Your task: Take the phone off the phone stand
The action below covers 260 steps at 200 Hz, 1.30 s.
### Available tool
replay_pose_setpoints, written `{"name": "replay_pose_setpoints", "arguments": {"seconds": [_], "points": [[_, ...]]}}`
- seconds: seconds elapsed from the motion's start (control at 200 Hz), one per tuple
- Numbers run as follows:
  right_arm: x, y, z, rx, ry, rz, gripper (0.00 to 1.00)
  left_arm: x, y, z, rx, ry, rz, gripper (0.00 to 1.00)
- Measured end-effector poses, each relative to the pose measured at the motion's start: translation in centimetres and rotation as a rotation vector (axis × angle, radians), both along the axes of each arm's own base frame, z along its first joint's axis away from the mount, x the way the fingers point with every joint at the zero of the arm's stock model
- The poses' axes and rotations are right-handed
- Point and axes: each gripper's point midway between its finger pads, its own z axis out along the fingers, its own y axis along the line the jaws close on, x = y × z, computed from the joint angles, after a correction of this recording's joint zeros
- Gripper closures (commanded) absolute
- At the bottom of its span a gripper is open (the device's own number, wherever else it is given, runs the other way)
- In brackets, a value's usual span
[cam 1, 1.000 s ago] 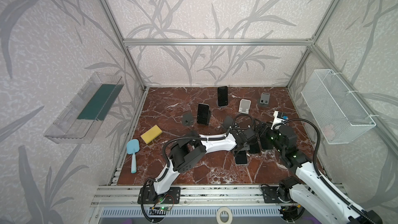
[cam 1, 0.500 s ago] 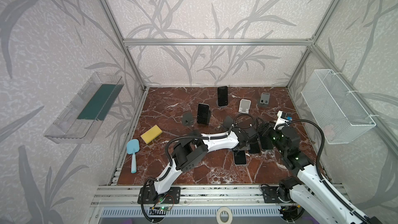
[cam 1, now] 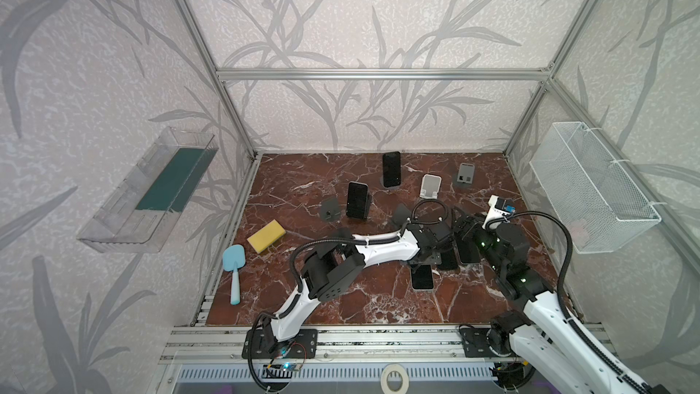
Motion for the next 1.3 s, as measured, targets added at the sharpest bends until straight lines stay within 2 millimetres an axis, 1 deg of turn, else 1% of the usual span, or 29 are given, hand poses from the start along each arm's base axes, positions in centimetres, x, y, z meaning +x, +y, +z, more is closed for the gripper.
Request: {"name": "replay_pose_setpoints", "arguments": {"seconds": [0.105, 0.165, 0.205, 0.28, 0.345, 0.39, 0.4, 0.42, 0.44, 0.47, 0.485, 0.495, 0.535, 0.55, 0.58, 0.62, 0.661, 0.711, 0.756, 0.806, 0.871, 0.916, 0.971, 1.026, 1.156, 1.301], "points": [[-0.2, 0.2, 0.2, 0.024, -0.001, 0.016, 0.03, -0.6, 0.9, 0.7, 0.014, -0.009, -0.058, 0.15], [-0.3, 0.3, 0.3, 0.038, -0.001, 0.032, 0.03, -0.9, 1.5, 2.1, -0.004, -0.025, -0.094, 0.15], [-0.2, 0.3, 0.3, 0.045, 0.001, 0.036, 0.03, -1.2, 1.7, 3.5, -0.030, -0.042, -0.117, 0.15], [0.2, 0.5, -0.5, 0.052, 0.031, 0.057, 0.03, -1.1, 1.7, 7.4, -0.110, -0.108, -0.162, 0.15], [0.8, 1.2, -1.6, 0.057, 0.069, 0.094, 0.05, -0.7, 1.8, 11.7, -0.192, -0.194, -0.199, 0.15], [1.3, 1.9, -2.5, 0.059, 0.105, 0.128, 0.08, -0.2, 2.4, 14.9, -0.245, -0.259, -0.215, 0.15], [1.4, 2.1, -2.6, 0.060, 0.112, 0.136, 0.09, -0.2, 2.5, 15.3, -0.253, -0.267, -0.214, 0.15], [1.6, 2.5, -3.1, 0.061, 0.130, 0.156, 0.10, 0.3, 3.1, 16.8, -0.274, -0.301, -0.215, 0.15], [1.8, 3.0, -3.6, 0.065, 0.149, 0.174, 0.10, 0.7, 3.6, 17.9, -0.289, -0.324, -0.209, 0.15], [2.1, 3.5, -4.3, 0.068, 0.175, 0.202, 0.11, 1.8, 4.9, 19.7, -0.314, -0.365, -0.187, 0.15], [2.2, 3.8, -4.6, 0.069, 0.186, 0.215, 0.10, 2.6, 5.9, 20.7, -0.326, -0.390, -0.168, 0.15], [2.2, 4.0, -4.8, 0.070, 0.193, 0.223, 0.10, 2.8, 6.2, 21.1, -0.331, -0.399, -0.161, 0.15], [2.5, 4.7, -5.5, 0.076, 0.221, 0.257, 0.12, 4.8, 8.8, 22.8, -0.349, -0.452, -0.102, 0.14], [2.6, 5.0, -5.7, 0.077, 0.230, 0.270, 0.13, 5.8, 10.1, 23.6, -0.353, -0.478, -0.067, 0.14], [2.7, 5.6, -5.9, 0.081, 0.247, 0.300, 0.14, 7.1, 12.2, 24.4, -0.359, -0.512, -0.020, 0.12], [3.0, 6.5, -6.2, 0.082, 0.265, 0.340, 0.17, 9.0, 15.4, 25.1, -0.352, -0.558, 0.055, 0.11], [3.5, 7.5, -6.1, 0.080, 0.275, 0.383, 0.19, 10.5, 18.4, 25.3, -0.339, -0.594, 0.127, 0.10], [3.9, 8.7, -5.9, 0.072, 0.277, 0.429, 0.22, 11.6, 21.1, 24.9, -0.318, -0.613, 0.187, 0.10], [4.1, 10.2, -5.6, 0.051, 0.273, 0.483, 0.24, 12.3, 22.6, 24.1, -0.306, -0.608, 0.216, 0.10], [4.1, 11.7, -5.4, 0.028, 0.266, 0.531, 0.27, 12.8, 23.5, 23.0, -0.296, -0.588, 0.232, 0.10], [4.0, 13.5, -5.3, -0.008, 0.260, 0.589, 0.32, 13.4, 24.2, 21.8, -0.291, -0.558, 0.238, 0.11], [4.0, 14.6, -5.4, -0.036, 0.257, 0.619, 0.37, 13.7, 24.6, 21.0, -0.288, -0.539, 0.237, 0.11], [4.1, 15.7, -5.7, -0.066, 0.261, 0.646, 0.39, 13.9, 25.0, 20.1, -0.287, -0.519, 0.237, 0.11], [4.4, 16.3, -6.2, -0.095, 0.267, 0.652, 0.40, 13.8, 25.4, 19.2, -0.289, -0.497, 0.236, 0.12], [5.0, 15.9, -7.3, -0.145, 0.286, 0.614, 0.44, 13.6, 26.0, 17.6, -0.320, -0.449, 0.243, 0.14], [5.3, 15.3, -7.8, -0.179, 0.294, 0.584, 0.50, 13.7, 25.8, 17.5, -0.385, -0.429, 0.249, 0.16]]}}
